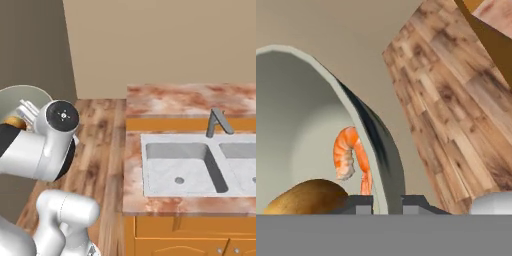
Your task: The microwave is finished heating the shrimp and potato. Take the bowl containing the food and place it on the dining counter.
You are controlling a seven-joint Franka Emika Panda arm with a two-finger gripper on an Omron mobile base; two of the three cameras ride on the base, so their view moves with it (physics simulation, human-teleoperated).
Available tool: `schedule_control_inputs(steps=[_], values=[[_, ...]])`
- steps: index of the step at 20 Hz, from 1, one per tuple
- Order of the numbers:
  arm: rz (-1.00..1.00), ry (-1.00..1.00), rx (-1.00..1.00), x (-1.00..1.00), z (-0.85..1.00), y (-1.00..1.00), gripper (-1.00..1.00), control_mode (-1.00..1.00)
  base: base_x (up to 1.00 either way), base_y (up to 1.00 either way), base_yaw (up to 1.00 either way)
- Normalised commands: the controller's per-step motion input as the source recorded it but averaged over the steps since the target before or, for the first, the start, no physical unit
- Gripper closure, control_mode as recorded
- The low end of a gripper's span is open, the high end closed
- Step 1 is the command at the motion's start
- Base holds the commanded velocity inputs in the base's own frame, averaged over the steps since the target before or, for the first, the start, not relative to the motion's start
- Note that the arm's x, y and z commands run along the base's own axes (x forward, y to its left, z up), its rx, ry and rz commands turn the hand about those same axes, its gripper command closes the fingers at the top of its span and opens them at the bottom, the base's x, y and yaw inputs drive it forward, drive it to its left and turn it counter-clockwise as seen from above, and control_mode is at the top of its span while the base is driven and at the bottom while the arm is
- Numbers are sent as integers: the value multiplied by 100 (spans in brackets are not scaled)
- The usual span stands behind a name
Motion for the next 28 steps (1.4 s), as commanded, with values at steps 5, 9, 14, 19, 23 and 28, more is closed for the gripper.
schedule_control_inputs(steps=[5,9,14,19,23,28], values=[[0,0,0,0,0,0,100,100,100,100,-23],[0,0,0,0,0,0,100,100,100,100,-28],[0,0,0,0,0,0,100,100,-11,4,26],[0,0,0,0,0,0,100,100,60,43,3],[0,0,0,0,0,0,100,100,100,62,-23],[0,0,0,0,0,0,100,100,100,77,-21]])
